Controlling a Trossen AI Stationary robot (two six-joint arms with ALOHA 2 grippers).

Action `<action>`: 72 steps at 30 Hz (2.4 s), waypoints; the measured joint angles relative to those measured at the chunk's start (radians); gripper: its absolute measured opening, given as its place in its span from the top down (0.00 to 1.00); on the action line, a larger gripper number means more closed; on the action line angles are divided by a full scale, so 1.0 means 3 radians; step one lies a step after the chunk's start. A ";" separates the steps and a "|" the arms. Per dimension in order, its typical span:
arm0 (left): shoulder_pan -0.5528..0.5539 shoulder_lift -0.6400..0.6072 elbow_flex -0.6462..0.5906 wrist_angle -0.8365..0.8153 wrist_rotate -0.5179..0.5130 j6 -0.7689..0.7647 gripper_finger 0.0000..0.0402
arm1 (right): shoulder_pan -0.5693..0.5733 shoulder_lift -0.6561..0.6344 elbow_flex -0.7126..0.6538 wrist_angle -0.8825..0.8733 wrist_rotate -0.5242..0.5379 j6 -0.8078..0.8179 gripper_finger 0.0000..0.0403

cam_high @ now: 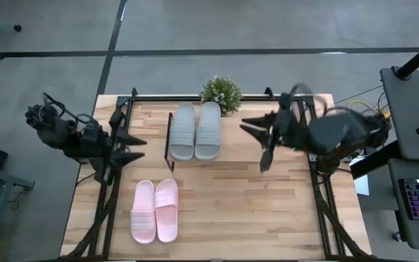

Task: Pick and place slides into the shelf
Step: Put the left pink slipper on the shelf

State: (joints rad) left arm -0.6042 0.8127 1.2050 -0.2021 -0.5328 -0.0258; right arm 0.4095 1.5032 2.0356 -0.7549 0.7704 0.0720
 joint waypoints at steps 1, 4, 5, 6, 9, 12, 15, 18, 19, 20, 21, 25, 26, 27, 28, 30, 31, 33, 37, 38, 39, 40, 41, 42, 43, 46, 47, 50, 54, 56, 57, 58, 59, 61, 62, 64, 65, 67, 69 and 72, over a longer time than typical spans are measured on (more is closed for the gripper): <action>0.0011 -0.0041 -0.0018 -0.0195 0.0007 -0.0105 0.68 | 0.0059 0.0003 -0.0080 -0.0007 0.0142 0.0084 0.86; 0.0050 -0.0126 -0.0136 -0.0631 -0.0036 -0.0339 0.68 | 0.0166 -0.0008 -0.0375 -0.0006 0.0443 0.0342 0.86; 0.0054 -0.0142 -0.0186 -0.0724 -0.0059 -0.0357 0.68 | 0.0186 -0.0019 -0.0487 -0.0004 0.0487 0.0451 0.86; 0.0054 -0.0156 -0.0234 -0.0786 -0.0077 -0.0362 0.68 | 0.0195 -0.0041 -0.0612 0.0005 0.0492 0.0555 0.86; 0.0053 -0.0233 -0.0436 -0.0793 -0.0076 -0.0397 0.68 | 0.0202 -0.0128 -0.1001 0.0078 0.0495 0.0922 0.85; 0.0054 -0.0337 -0.0638 -0.0739 -0.0231 -0.0418 0.68 | 0.0232 -0.0264 -0.1455 0.0430 0.0497 0.1061 0.84; 0.0054 -0.0438 -0.0838 -0.0725 -0.0386 -0.0418 0.68 | 0.0301 -0.0457 -0.1980 0.1027 0.0492 0.0980 0.84; 0.0054 -0.0565 -0.1092 -0.0565 -0.0469 -0.0418 0.68 | 0.0339 -0.0713 -0.2631 0.1815 0.0483 0.0878 0.85; 0.0054 -0.0605 -0.1178 -0.0472 -0.0512 -0.0418 0.68 | 0.0341 -0.0809 -0.2866 0.2112 0.0446 0.0859 0.85; 0.0054 -0.0642 -0.1261 -0.0390 -0.0540 -0.0416 0.68 | 0.0335 -0.0906 -0.3091 0.2434 0.0357 0.0799 0.85; 0.0054 -0.0682 -0.1352 -0.0324 -0.0575 -0.0416 0.68 | 0.0334 -0.1002 -0.3321 0.2741 0.0276 0.0709 0.85; 0.0054 -0.0865 -0.1645 -0.0159 -0.0729 -0.0406 0.68 | 0.0271 -0.1323 -0.4044 0.3695 -0.0105 0.0227 0.85; 0.0054 -0.0919 -0.1695 -0.0149 -0.0784 -0.0408 0.68 | 0.0220 -0.1408 -0.4174 0.3764 -0.0220 0.0191 0.85; 0.0054 -0.0960 -0.1740 -0.0136 -0.0829 -0.0411 0.68 | 0.0143 -0.1492 -0.4289 0.3796 -0.0316 0.0205 0.86; 0.0054 -0.0988 -0.1786 -0.0130 -0.0876 -0.0413 0.68 | 0.0037 -0.1586 -0.4398 0.3826 -0.0432 0.0255 0.86; 0.0054 -0.1027 -0.1864 -0.0102 -0.0944 -0.0415 0.68 | -0.0231 -0.1762 -0.4602 0.3938 -0.0739 0.0332 0.87; 0.0054 -0.1040 -0.1896 -0.0064 -0.0978 -0.0411 0.68 | -0.0390 -0.1843 -0.4679 0.3982 -0.0952 0.0346 0.88; 0.0054 -0.1068 -0.1920 -0.0053 -0.1034 -0.0415 0.68 | -0.0707 -0.1975 -0.4763 0.3977 -0.1366 0.0351 0.90; 0.0054 -0.1067 -0.1916 -0.0047 -0.1073 -0.0389 0.68 | -0.1184 -0.2211 -0.4775 0.3578 -0.1895 0.0273 0.96; 0.0054 -0.1068 -0.1914 -0.0051 -0.1091 -0.0388 0.68 | -0.1226 -0.2281 -0.4771 0.3465 -0.1906 0.0264 0.97; 0.0054 -0.1069 -0.1914 -0.0051 -0.1117 -0.0387 0.68 | -0.1240 -0.2351 -0.4766 0.3377 -0.1904 0.0235 0.97; 0.0054 -0.1075 -0.1914 -0.0053 -0.1138 -0.0383 0.68 | -0.1236 -0.2428 -0.4763 0.3311 -0.1883 0.0194 0.98; 0.0054 -0.1076 -0.1914 -0.0057 -0.1142 -0.0360 0.69 | -0.1228 -0.2514 -0.4776 0.3269 -0.1823 0.0171 0.98; 0.0054 -0.1063 -0.1914 -0.0062 -0.1146 -0.0321 0.70 | -0.1216 -0.2603 -0.4810 0.3232 -0.1770 0.0174 0.98; 0.0054 -0.1049 -0.1914 -0.0069 -0.1149 -0.0282 0.72 | -0.1213 -0.2690 -0.4859 0.3217 -0.1723 0.0221 0.98; 0.0054 -0.1002 -0.1914 -0.0087 -0.1145 -0.0142 0.82 | -0.1196 -0.2896 -0.5013 0.3197 -0.1721 0.0487 0.98; 0.0054 -0.0990 -0.1914 -0.0089 -0.1144 -0.0128 0.87 | -0.1185 -0.2947 -0.5057 0.3197 -0.1760 0.0565 0.98; 0.0054 -0.0989 -0.1914 -0.0194 -0.1000 -0.0180 0.97 | -0.1174 -0.3038 -0.5154 0.3201 -0.1813 0.0731 0.98; 0.0053 -0.1021 -0.1914 -0.0689 -0.0535 -0.0709 0.95 | -0.1176 -0.3035 -0.5182 0.3202 -0.1803 0.0803 0.98; 0.0053 -0.1026 -0.1914 -0.0904 -0.0161 -0.0919 0.92 | -0.1176 -0.3015 -0.5169 0.3206 -0.1801 0.0851 0.98; 0.0053 -0.1026 -0.1914 -0.0988 0.0026 -0.0988 0.91 | -0.1176 -0.3014 -0.5166 0.3202 -0.1800 0.0878 0.98; 0.0053 -0.1022 -0.1914 -0.1067 0.0160 -0.1085 0.90 | -0.1176 -0.3014 -0.5166 0.3199 -0.1794 0.0891 0.98; 0.0051 -0.1012 -0.1914 -0.1123 0.0260 -0.1186 0.88 | -0.1176 -0.3015 -0.5164 0.3205 -0.1790 0.0895 0.98; 0.0051 -0.0984 -0.1914 -0.1237 0.0366 -0.1280 0.85 | -0.1176 -0.3016 -0.5163 0.3202 -0.1780 0.0894 0.98; 0.0052 -0.0965 -0.1914 -0.1323 0.0420 -0.1287 0.84 | -0.1176 -0.3015 -0.5163 0.3201 -0.1779 0.0894 0.98; 0.0053 -0.0922 -0.1915 -0.1484 0.0614 -0.1293 0.82 | -0.1178 -0.3015 -0.5163 0.3201 -0.1778 0.0894 0.98; 0.0053 -0.0891 -0.1915 -0.1556 0.0755 -0.1300 0.81 | -0.1178 -0.3015 -0.5163 0.3201 -0.1770 0.0894 0.98; 0.0053 -0.0781 -0.1915 -0.1663 0.1065 -0.1329 0.79 | -0.1178 -0.3015 -0.5163 0.3200 -0.1737 0.0894 0.98; 0.0053 -0.0650 -0.1915 -0.1750 0.1337 -0.1427 0.78 | -0.1178 -0.3015 -0.5163 0.3201 -0.1701 0.0894 0.98; 0.0053 -0.0486 -0.1915 -0.1884 0.1743 -0.1620 0.76 | -0.1178 -0.3015 -0.5163 0.3198 -0.1689 0.0892 0.98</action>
State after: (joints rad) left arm -0.5884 0.6667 0.6304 -0.7673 -0.0099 -0.5118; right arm 0.0563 0.5987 0.4866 0.2047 0.2636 0.3397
